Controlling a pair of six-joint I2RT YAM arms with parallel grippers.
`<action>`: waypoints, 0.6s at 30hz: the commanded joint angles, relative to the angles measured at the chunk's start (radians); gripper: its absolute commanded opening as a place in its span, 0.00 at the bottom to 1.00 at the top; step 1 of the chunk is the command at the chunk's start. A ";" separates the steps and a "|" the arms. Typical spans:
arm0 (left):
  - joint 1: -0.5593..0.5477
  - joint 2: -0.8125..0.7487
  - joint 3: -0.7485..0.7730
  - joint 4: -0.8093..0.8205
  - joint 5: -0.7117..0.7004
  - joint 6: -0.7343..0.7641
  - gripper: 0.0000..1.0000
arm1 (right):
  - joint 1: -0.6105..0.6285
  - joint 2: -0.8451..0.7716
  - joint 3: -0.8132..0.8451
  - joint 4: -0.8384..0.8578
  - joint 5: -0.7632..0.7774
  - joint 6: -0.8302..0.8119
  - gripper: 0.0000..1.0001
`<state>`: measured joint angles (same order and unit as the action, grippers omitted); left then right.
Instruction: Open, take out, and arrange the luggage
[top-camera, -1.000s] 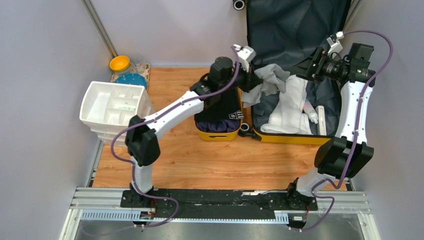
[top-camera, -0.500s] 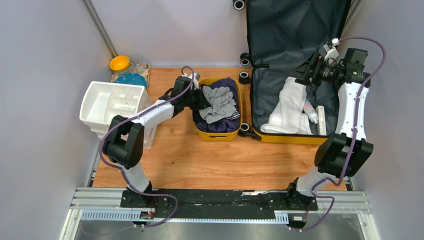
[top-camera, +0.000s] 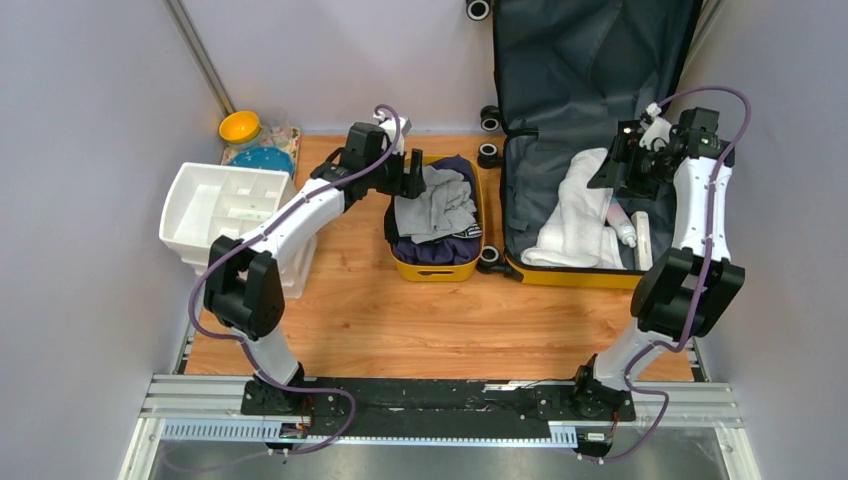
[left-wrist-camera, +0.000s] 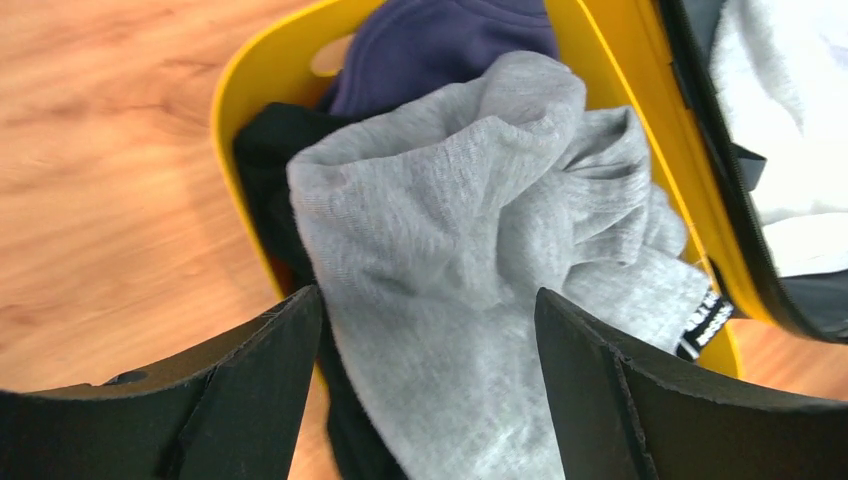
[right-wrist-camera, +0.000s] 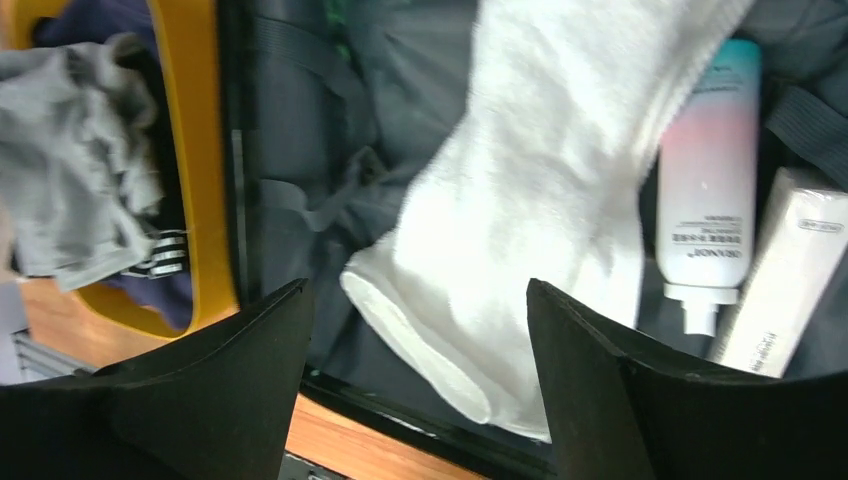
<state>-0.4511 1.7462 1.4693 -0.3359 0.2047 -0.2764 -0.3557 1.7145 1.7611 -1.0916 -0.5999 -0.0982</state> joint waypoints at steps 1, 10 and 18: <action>0.012 -0.096 0.033 -0.040 -0.088 0.189 0.85 | 0.027 0.054 0.000 -0.037 0.173 -0.074 0.79; 0.015 -0.160 0.011 0.014 0.163 0.250 0.86 | 0.055 0.212 0.078 0.136 0.259 0.008 0.83; 0.015 -0.186 -0.021 -0.003 0.197 0.275 0.87 | 0.055 0.462 0.331 0.268 0.379 0.120 0.92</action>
<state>-0.4416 1.6070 1.4609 -0.3477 0.3626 -0.0448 -0.2962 2.0941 1.9778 -0.9337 -0.2958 -0.0471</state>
